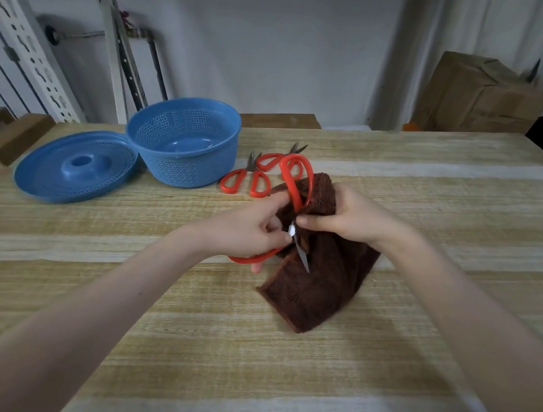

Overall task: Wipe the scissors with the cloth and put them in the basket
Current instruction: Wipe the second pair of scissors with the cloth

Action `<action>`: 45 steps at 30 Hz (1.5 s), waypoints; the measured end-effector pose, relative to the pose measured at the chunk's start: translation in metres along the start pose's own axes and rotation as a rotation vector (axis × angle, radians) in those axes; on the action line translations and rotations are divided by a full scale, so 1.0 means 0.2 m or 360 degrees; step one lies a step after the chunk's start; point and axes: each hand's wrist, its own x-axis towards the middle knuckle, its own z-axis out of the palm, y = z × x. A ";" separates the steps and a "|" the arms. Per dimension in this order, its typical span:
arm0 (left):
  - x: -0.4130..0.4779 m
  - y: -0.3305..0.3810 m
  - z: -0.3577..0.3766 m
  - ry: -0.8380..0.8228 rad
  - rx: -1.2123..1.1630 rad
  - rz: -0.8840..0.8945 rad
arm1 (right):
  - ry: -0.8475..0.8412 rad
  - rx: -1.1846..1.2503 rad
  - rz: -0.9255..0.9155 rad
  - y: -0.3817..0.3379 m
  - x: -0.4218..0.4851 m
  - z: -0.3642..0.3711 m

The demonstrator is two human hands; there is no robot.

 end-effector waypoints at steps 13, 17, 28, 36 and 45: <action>-0.02 -0.03 -0.03 -0.0130 -0.0056 -0.0014 | 0.0016 -0.0077 -0.0037 0.02 -0.02 0.03; 0.00 0.00 0.00 -0.0061 -0.0060 0.0010 | 0.0173 -0.0080 -0.0040 0.02 -0.01 0.08; 0.00 0.00 -0.03 -0.0180 -0.0080 0.0036 | -0.0146 0.0064 -0.0086 0.02 -0.02 -0.01; 0.04 0.00 0.01 -0.0058 -0.0001 -0.0014 | 0.0218 -0.0091 0.0035 0.02 0.00 0.04; 0.00 0.01 -0.03 -0.0216 -0.0110 -0.0045 | -0.0091 -0.0013 -0.0048 0.02 -0.03 0.00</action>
